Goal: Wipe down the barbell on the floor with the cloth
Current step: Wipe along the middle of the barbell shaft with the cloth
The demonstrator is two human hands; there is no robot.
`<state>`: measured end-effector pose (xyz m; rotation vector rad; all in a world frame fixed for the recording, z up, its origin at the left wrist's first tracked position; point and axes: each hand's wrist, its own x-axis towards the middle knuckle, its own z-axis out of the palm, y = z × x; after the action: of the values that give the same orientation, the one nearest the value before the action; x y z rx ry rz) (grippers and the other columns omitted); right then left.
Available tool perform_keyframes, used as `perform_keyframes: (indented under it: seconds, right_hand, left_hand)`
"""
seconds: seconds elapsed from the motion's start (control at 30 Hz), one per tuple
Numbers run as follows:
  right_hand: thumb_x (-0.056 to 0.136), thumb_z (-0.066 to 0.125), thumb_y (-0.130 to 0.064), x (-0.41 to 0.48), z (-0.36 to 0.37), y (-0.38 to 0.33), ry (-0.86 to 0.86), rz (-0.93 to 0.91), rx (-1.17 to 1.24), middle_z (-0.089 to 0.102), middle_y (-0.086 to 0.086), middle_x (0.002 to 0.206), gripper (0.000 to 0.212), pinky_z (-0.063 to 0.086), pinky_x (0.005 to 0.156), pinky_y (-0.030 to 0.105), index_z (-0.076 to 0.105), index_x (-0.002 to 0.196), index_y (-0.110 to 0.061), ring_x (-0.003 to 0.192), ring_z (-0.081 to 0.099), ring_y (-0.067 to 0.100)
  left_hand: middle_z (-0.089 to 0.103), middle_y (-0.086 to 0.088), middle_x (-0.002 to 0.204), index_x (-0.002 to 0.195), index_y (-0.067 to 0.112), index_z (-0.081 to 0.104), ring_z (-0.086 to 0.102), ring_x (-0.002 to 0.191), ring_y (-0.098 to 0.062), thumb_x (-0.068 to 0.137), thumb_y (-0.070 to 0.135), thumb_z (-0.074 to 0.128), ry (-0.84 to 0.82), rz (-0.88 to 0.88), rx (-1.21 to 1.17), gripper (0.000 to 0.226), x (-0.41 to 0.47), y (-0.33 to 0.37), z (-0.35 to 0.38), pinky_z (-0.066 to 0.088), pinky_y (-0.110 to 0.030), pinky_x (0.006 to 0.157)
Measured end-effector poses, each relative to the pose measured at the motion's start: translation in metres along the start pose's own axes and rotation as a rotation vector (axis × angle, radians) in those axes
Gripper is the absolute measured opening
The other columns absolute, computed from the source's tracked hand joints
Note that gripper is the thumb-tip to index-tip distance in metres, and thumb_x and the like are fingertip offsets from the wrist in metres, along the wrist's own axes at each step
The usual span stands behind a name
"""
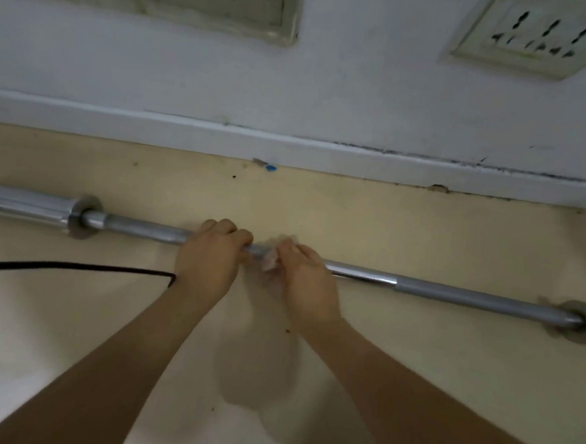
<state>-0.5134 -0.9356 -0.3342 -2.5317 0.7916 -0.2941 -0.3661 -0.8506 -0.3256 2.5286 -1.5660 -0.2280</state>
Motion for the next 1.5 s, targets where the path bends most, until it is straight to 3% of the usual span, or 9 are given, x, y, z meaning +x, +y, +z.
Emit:
perform_keyframes:
  seconds: [0.1,0.27,0.4,0.57,0.7,0.9,1.1,1.3,1.5]
  right_hand:
    - [0.08,0.062,-0.017,-0.02,-0.031,0.042,0.021,0.16,-0.217,0.069,0.003,0.107,0.026,0.048,0.085,0.027,0.067,0.105,-0.015,0.105,0.062,0.023]
    - [0.082,0.052,-0.01,0.001,-0.023,0.011,0.08,0.228,-0.114,0.067,0.003,0.093,0.017,0.041,0.074,0.028,0.066,0.089,-0.017,0.097,0.06,0.024]
    - [0.081,0.057,-0.004,0.047,0.033,-0.035,0.017,0.18,-0.088,0.068,0.011,0.099,0.021,0.052,0.08,0.043,0.064,0.101,-0.008,0.098,0.062,0.029]
    - [0.089,0.042,-0.015,0.028,0.007,-0.013,-0.17,-0.015,0.033,0.051,0.014,0.138,0.05,0.041,0.104,0.041,0.04,0.139,-0.01,0.129,0.046,0.026]
    - [0.081,0.053,0.0,0.033,-0.003,-0.011,0.047,0.336,0.362,0.06,-0.004,0.119,0.054,0.048,0.092,0.029,0.048,0.131,-0.018,0.111,0.057,0.014]
    - [0.074,0.072,-0.015,0.006,-0.018,0.024,-0.085,0.219,-0.152,0.062,0.005,0.115,0.044,0.048,0.083,0.044,0.062,0.117,-0.018,0.102,0.056,0.031]
    - [0.073,0.064,0.002,0.031,0.007,-0.012,-0.117,0.085,-0.163,0.066,0.014,0.097,0.039,0.047,0.076,0.04,0.067,0.11,-0.009,0.09,0.056,0.037]
    - [0.076,0.065,-0.004,0.042,0.009,-0.027,-0.113,0.116,-0.178,0.067,0.014,0.091,0.029,0.041,0.069,0.036,0.06,0.104,-0.009,0.086,0.057,0.034]
    - [0.08,0.053,0.002,0.043,0.002,-0.031,-0.147,0.111,-0.24,0.065,0.014,0.084,0.021,0.035,0.061,0.034,0.059,0.097,-0.008,0.081,0.055,0.033]
  left_hand:
    - [0.062,-0.008,0.088,0.09,0.016,0.066,0.054,0.086,-0.029,0.079,0.007,0.064,-0.06,-0.021,0.057,0.015,0.009,0.005,-0.008,0.045,-0.036,0.06]
    - [0.058,-0.011,0.105,0.104,0.012,0.06,0.051,0.104,-0.031,0.087,0.005,0.053,-0.19,-0.034,0.159,0.02,0.03,0.017,-0.022,0.047,-0.037,0.074]
    - [0.061,-0.01,0.107,0.103,0.014,0.061,0.054,0.104,-0.03,0.093,0.015,0.046,-0.184,-0.091,0.012,0.018,0.038,0.009,-0.025,0.04,-0.035,0.071]
    - [0.063,-0.007,0.108,0.114,0.018,0.055,0.06,0.095,-0.027,0.088,0.021,0.049,-0.076,-0.125,-0.441,0.027,0.033,0.012,-0.027,0.049,-0.038,0.078]
    - [0.067,-0.006,0.1,0.117,0.022,0.052,0.062,0.087,-0.028,0.087,0.026,0.053,-0.088,0.036,-0.396,0.031,0.027,0.03,0.001,0.051,-0.04,0.072]
    - [0.067,0.001,0.083,0.087,0.015,0.068,0.05,0.093,-0.026,0.075,0.036,0.063,-0.055,0.249,-0.034,0.025,0.025,-0.007,0.006,0.042,-0.038,0.08]
    - [0.061,-0.009,0.089,0.093,0.015,0.068,0.051,0.083,-0.032,0.074,0.033,0.064,0.096,0.031,0.081,0.027,-0.021,-0.081,-0.027,0.036,-0.035,0.064]
    - [0.033,-0.015,0.147,0.134,0.013,0.044,0.04,0.124,-0.035,0.092,0.012,0.045,-0.082,0.101,0.063,0.042,-0.006,-0.022,-0.006,0.039,-0.04,0.099]
    - [0.054,-0.005,0.125,0.121,0.023,0.058,0.051,0.112,-0.028,0.088,0.022,0.057,0.007,-0.042,-0.081,0.033,-0.016,-0.11,-0.015,0.046,-0.039,0.092]
